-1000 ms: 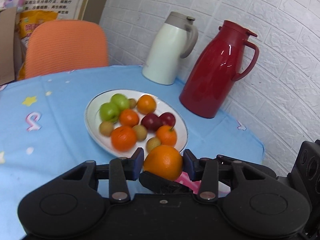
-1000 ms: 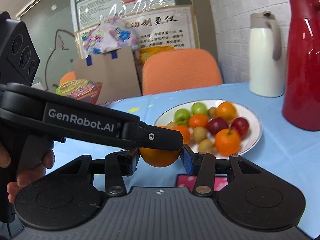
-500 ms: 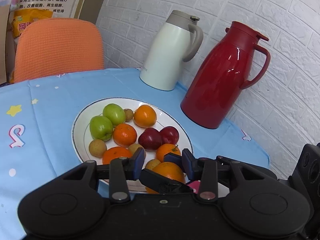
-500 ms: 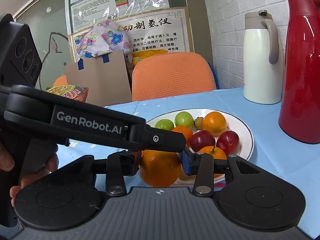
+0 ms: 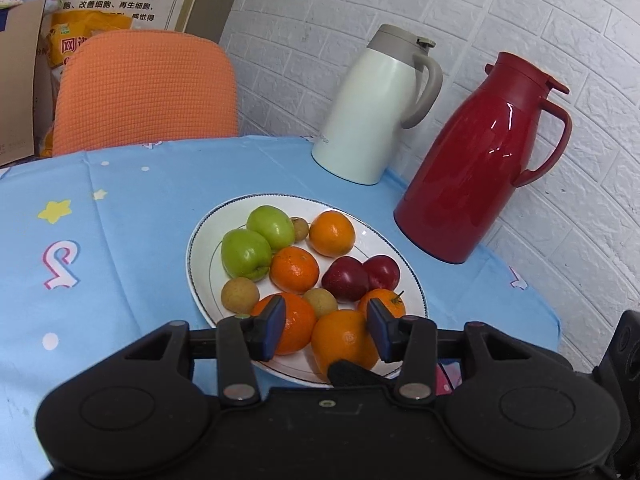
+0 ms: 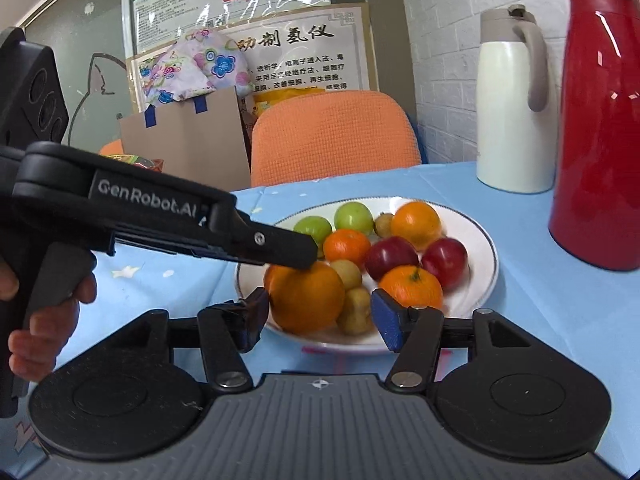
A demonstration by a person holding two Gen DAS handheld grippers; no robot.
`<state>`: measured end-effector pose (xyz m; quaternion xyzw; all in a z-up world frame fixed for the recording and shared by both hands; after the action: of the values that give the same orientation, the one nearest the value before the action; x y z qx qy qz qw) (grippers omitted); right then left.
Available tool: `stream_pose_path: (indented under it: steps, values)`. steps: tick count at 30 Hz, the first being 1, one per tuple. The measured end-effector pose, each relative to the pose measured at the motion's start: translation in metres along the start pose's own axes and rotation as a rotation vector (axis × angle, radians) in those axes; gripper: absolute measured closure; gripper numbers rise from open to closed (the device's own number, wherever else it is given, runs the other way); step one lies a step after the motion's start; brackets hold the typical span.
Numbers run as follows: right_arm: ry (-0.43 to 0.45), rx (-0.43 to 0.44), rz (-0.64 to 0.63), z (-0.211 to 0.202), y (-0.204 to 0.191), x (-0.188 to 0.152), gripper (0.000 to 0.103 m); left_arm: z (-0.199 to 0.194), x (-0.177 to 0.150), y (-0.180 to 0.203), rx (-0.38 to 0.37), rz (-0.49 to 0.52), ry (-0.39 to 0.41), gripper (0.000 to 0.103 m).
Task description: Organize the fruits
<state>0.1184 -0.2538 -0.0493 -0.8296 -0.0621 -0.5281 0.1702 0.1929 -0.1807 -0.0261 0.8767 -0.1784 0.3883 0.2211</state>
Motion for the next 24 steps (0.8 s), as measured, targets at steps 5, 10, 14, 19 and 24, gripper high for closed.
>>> stream_pose_path:
  steps: [5,10,14,19,24]
  values:
    - [-0.025,0.015,-0.021,0.005,-0.007,-0.001,0.035,0.002,-0.003,0.004,-0.007,0.023,-0.005,0.015]
    - [-0.031,0.046,-0.016,0.014,-0.012,-0.001,0.035,0.0,-0.004,-0.001,0.006,0.03,0.001,0.016]
    - [-0.04,0.065,0.006,0.017,-0.013,-0.002,0.035,-0.001,-0.003,-0.005,0.019,0.026,0.012,0.016]
    - [-0.039,0.012,-0.024,0.009,-0.014,-0.004,0.022,-0.002,-0.008,0.0,0.01,0.033,0.015,0.0]
    - [0.0,-0.021,-0.098,-0.008,-0.022,-0.004,0.0,-0.023,-0.005,-0.002,0.033,-0.011,0.093,0.0]
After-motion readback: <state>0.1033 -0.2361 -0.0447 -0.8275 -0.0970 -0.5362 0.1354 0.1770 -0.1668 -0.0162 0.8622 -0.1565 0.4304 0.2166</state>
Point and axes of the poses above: each gripper's, at about its wrist camera, not at the fingertips, and z roughly the way its jaws point, y to its right, x to its top, the point moved 8 cm from there along z, roughly the way its jaws point, and after that the axes turned 10 degrees about x, right-handed, at the moved point
